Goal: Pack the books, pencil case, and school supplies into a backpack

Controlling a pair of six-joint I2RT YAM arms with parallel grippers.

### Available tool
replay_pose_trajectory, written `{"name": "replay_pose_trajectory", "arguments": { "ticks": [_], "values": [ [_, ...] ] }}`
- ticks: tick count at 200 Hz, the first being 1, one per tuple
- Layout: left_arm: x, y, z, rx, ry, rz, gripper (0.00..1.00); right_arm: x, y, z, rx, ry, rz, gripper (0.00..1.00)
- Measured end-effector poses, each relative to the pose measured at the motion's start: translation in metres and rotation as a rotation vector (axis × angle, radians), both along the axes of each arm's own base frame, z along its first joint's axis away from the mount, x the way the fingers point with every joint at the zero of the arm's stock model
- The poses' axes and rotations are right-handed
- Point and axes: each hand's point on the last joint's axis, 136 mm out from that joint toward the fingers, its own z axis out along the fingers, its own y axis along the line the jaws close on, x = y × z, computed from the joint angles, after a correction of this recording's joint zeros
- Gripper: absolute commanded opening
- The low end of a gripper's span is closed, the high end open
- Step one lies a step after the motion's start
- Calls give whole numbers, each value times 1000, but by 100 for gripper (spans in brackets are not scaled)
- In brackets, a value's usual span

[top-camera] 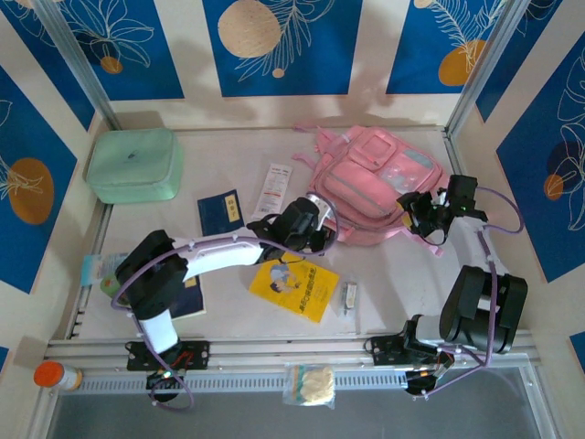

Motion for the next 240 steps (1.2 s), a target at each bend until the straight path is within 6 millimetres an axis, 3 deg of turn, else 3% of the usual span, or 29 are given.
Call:
{"name": "replay_pose_trajectory", "arguments": {
  "ticks": [36,67,97,119,148,166,191,240],
  "values": [
    [6,-16,19,5,-36,-53,9,-19,22,3,28,-3,21,62],
    [5,-16,20,19,-44,-69,14,-38,64,-23,85,96,75,65],
    [2,-17,11,28,-13,-83,20,-30,64,-52,108,204,24,64],
    [1,-24,3,39,32,-89,24,-25,61,-70,105,257,-13,56],
    [1,-34,-3,37,97,-94,32,-19,61,-79,101,285,-28,24],
    [2,-37,-4,43,132,-79,38,-19,60,-79,97,281,-24,14],
    [3,-43,0,31,174,-58,43,-19,60,-79,91,279,-14,5],
    [9,-62,-8,51,194,-53,46,-18,61,-71,85,249,-3,3]
  ]
}}
